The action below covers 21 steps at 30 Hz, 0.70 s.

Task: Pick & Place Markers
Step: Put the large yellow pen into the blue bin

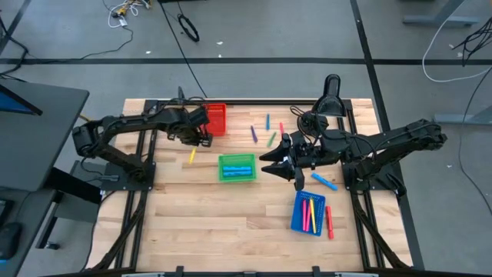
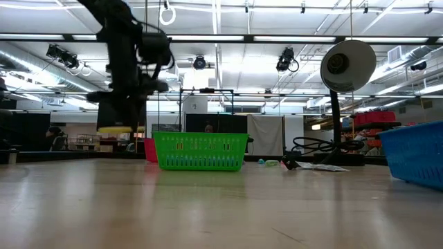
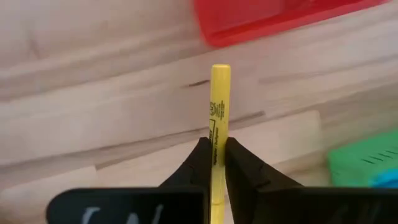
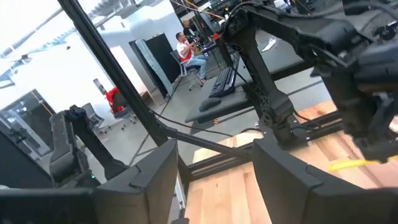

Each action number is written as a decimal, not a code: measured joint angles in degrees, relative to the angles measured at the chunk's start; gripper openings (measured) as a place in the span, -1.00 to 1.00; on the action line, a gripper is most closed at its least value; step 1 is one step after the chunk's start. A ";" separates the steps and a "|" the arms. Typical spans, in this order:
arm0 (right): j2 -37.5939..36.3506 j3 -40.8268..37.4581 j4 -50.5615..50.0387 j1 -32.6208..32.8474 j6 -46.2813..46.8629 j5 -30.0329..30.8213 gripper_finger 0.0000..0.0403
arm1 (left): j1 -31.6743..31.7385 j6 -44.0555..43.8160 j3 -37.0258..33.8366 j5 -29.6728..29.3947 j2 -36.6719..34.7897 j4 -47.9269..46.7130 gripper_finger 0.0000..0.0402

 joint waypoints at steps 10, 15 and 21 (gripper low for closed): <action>0.00 0.00 3.17 0.01 6.82 0.00 0.03 | -6.32 11.62 14.83 -3.97 -0.13 -4.61 -0.88; 0.00 0.00 4.74 0.00 13.02 0.00 0.03 | -8.51 19.20 23.87 -5.52 -0.13 -6.68 -0.88; 0.00 0.00 6.28 0.02 19.82 -0.02 0.03 | -11.83 28.18 35.44 -5.73 -0.15 -7.62 -0.89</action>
